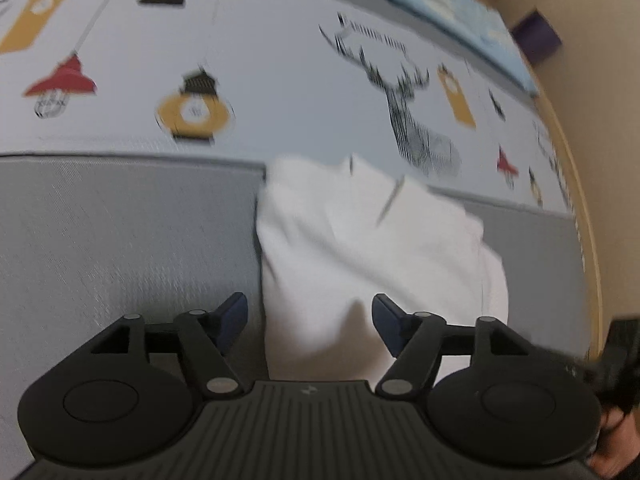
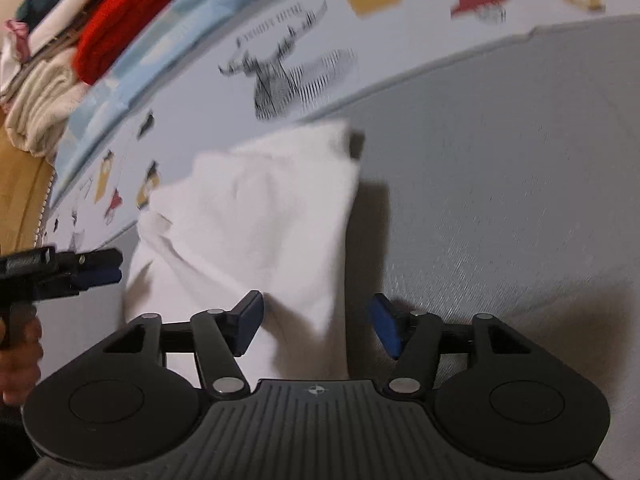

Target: Fold small clothes

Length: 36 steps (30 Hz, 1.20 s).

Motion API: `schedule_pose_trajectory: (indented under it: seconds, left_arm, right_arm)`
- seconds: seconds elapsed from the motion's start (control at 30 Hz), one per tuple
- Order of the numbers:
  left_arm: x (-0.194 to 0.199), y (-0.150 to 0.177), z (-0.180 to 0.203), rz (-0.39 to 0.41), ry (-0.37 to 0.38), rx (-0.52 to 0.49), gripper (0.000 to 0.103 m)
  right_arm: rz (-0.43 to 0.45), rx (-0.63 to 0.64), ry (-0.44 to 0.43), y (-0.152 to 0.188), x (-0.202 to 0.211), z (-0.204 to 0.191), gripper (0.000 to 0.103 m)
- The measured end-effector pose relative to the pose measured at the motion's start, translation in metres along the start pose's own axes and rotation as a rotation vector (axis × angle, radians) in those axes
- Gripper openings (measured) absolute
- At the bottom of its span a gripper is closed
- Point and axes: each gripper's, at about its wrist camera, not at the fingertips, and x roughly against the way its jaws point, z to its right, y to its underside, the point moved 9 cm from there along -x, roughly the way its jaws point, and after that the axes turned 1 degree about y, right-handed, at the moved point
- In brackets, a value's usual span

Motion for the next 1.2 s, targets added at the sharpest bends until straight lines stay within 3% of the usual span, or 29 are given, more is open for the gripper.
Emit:
schedule_pose_trajectory:
  seconds: [0.13, 0.47, 0.57, 0.6, 0.63, 0.7, 0.73, 0.8, 0.9, 1.0, 1.07, 1.17, 1.2]
  left_arm:
    - [-0.013, 0.014, 0.002, -0.043, -0.021, -0.024, 0.074]
    - [-0.033, 0.021, 0.007, -0.082, -0.023, -0.052, 0.075]
    - [-0.035, 0.019, 0.009, -0.084, -0.021, -0.064, 0.075]
    - [-0.035, 0.018, 0.009, -0.085, -0.019, -0.07, 0.075]
    - [-0.035, 0.018, 0.01, -0.083, -0.021, -0.079, 0.069]
    - [-0.032, 0.014, 0.009, -0.066, -0.025, -0.115, 0.051]
    - [-0.028, 0.011, 0.009, -0.049, -0.017, -0.126, 0.041]
    - [-0.011, -0.004, 0.006, 0.017, -0.019, -0.143, 0.036]
    - [0.026, -0.029, -0.004, 0.136, -0.06, -0.162, 0.036]
    - [0.068, -0.051, -0.025, 0.247, -0.053, -0.146, 0.036]
    - [0.094, -0.062, -0.041, 0.321, -0.063, -0.147, 0.044]
    - [0.119, -0.075, -0.075, 0.395, -0.134, -0.087, 0.058]
    - [0.123, -0.077, -0.088, 0.403, -0.139, -0.055, 0.058]
  right_arm:
    - [-0.013, -0.017, 0.022, 0.001, -0.01, -0.001, 0.07]
    - [-0.002, -0.012, 0.044, -0.003, -0.017, -0.01, 0.073]
    - [0.014, -0.02, 0.054, -0.006, -0.019, -0.012, 0.067]
    - [0.021, -0.025, 0.052, -0.008, -0.02, -0.014, 0.058]
    - [0.025, -0.03, 0.039, -0.01, -0.021, -0.016, 0.048]
    - [0.03, -0.039, 0.03, -0.012, -0.024, -0.02, 0.04]
    - [0.034, -0.034, 0.036, -0.013, -0.025, -0.023, 0.037]
    - [0.07, -0.008, 0.055, -0.018, -0.024, -0.032, 0.029]
    - [0.18, 0.06, 0.007, -0.034, -0.016, -0.066, 0.026]
    - [0.279, 0.096, -0.045, -0.051, -0.014, -0.105, 0.026]
    - [0.337, 0.102, -0.096, -0.063, -0.013, -0.129, 0.027]
    - [0.399, 0.176, -0.121, -0.074, -0.018, -0.165, 0.037]
    - [0.404, 0.186, -0.096, -0.076, -0.022, -0.17, 0.05]
